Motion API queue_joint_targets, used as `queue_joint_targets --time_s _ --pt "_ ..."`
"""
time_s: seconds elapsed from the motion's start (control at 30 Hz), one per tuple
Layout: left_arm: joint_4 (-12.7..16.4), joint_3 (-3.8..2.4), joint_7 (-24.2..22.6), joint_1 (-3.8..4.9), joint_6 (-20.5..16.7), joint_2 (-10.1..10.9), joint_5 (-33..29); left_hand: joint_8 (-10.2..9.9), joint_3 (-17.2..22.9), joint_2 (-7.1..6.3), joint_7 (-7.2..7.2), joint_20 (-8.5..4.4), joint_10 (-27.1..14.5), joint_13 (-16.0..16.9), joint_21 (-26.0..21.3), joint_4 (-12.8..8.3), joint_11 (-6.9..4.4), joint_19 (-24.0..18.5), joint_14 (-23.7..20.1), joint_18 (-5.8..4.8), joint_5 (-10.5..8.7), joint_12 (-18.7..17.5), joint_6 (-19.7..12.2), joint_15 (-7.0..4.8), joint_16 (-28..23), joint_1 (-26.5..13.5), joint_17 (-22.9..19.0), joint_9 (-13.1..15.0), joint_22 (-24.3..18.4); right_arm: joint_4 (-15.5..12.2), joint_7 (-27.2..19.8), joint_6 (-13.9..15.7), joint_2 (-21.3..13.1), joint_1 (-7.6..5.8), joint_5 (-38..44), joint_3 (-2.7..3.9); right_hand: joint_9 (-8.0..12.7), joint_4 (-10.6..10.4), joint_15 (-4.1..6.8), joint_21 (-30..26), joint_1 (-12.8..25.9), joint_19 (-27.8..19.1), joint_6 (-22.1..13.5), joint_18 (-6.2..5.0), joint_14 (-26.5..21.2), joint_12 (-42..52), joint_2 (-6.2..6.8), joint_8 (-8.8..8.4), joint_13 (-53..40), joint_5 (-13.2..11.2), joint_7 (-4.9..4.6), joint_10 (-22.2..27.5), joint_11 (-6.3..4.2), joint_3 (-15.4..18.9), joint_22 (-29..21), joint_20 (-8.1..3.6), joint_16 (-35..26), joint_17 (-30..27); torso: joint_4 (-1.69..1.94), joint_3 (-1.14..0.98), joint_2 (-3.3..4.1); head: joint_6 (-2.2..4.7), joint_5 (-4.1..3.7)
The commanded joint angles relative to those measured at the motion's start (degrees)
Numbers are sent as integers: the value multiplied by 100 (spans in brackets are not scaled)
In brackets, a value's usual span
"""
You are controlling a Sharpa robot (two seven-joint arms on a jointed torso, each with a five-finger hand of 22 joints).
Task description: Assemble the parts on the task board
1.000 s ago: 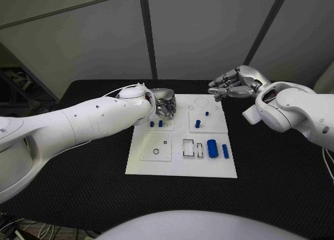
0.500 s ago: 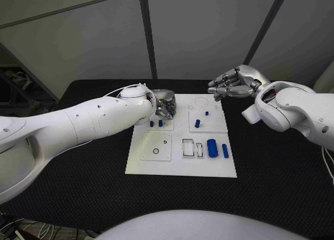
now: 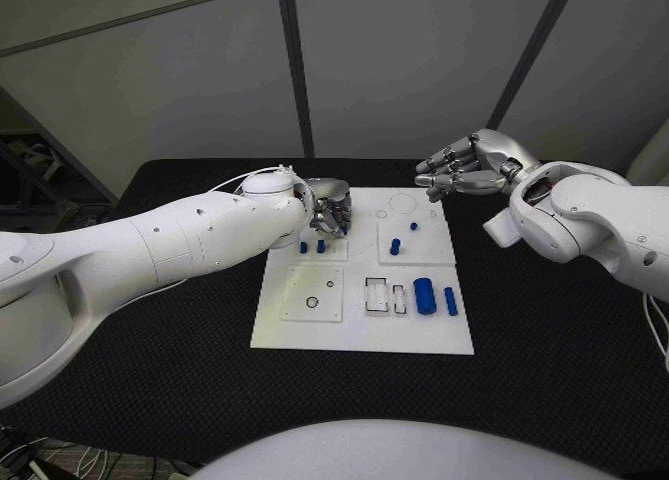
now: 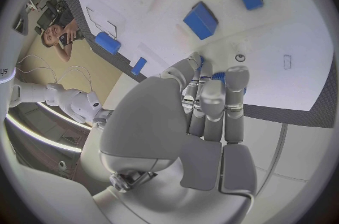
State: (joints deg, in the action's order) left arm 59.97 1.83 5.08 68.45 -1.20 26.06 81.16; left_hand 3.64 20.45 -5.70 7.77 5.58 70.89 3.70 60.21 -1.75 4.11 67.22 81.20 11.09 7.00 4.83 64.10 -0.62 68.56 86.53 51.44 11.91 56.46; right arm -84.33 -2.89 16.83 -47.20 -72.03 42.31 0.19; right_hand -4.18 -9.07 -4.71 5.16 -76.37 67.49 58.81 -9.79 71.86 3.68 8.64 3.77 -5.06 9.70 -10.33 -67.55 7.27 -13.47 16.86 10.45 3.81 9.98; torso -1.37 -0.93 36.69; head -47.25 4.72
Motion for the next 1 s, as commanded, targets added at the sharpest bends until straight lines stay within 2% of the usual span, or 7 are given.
queue_joint_targets --time_s 0.03,0.2,0.27,0.5,0.6,0.87,1.0 --pt "9 12 91 -21 45 13 40 24 118 49 1 -5 56 10 64 -55 -11 50 49 -280 -26 44 64 -12 25 -26 5 -17 67 -13 -54 3 4 -11 -6 4 -1 2 7 -31 -5 26 -45 -58 -29 -3 -60 -6 -8 40 13 32 0 41 -15 6 -24 -11 2 2 0 4 -6" --pt "148 -2 59 -19 -103 127 -1 26 174 44 0 -11 74 10 103 -88 -21 67 62 -285 -32 47 92 -13 32 -72 -4 -28 110 -13 -61 8 0 -11 -6 4 -1 2 7 -31 -5 26 -45 -58 -29 -3 -60 -6 -8 40 13 32 0 41 -15 6 -24 -11 10 2 -4 11 -16" --pt "215 -29 57 -14 -142 178 -30 26 174 44 0 -11 74 10 103 -88 -21 67 62 -285 -32 47 92 -13 32 -72 -4 -28 110 -13 -62 10 -2 -11 -6 4 -1 2 7 -31 -5 26 -45 -58 -29 -3 -60 -6 -8 40 13 32 0 41 -15 6 -24 -11 15 0 -4 16 -15" --pt "483 -269 120 -9 -228 378 -187 26 214 43 -5 -13 86 9 146 -102 -26 93 76 -294 -39 48 113 -16 41 -131 -4 -37 158 -11 -69 14 -7 -11 -6 4 -1 2 7 -31 -5 26 -45 -58 -29 -3 -60 -6 -8 40 13 32 0 41 -15 6 -24 -11 19 4 0 40 -3" --pt "576 -325 177 -9 -214 482 -216 26 214 43 -5 -13 86 9 146 -102 -26 94 77 -294 -39 48 113 -16 41 -131 -4 -37 158 -10 -70 12 -9 -11 -6 4 -1 2 7 -31 -5 26 -45 -58 -29 -3 -60 -6 -8 40 13 32 0 41 -15 6 -24 -11 20 5 -1 52 -1" --pt "773 -382 288 -8 -104 808 -259 26 240 34 -10 -16 95 9 166 -120 -30 106 89 -297 -52 48 128 -20 50 -169 -3 -44 180 -8 -69 5 -16 -11 -6 4 -1 2 7 -31 -5 26 -45 -58 -29 -3 -60 -6 -8 40 13 32 0 41 -15 6 -24 -11 22 6 1 49 25" --pt "839 -398 333 -9 -27 939 -273 26 248 28 -12 -17 99 10 173 -126 -32 110 93 -298 -62 49 134 -22 51 -189 -8 -47 188 -8 -65 -4 -19 -10 -6 4 -1 2 7 -31 -5 26 -45 -58 -29 -3 -60 -6 -8 40 13 32 0 41 -15 6 -24 -11 4 6 0 42 48"
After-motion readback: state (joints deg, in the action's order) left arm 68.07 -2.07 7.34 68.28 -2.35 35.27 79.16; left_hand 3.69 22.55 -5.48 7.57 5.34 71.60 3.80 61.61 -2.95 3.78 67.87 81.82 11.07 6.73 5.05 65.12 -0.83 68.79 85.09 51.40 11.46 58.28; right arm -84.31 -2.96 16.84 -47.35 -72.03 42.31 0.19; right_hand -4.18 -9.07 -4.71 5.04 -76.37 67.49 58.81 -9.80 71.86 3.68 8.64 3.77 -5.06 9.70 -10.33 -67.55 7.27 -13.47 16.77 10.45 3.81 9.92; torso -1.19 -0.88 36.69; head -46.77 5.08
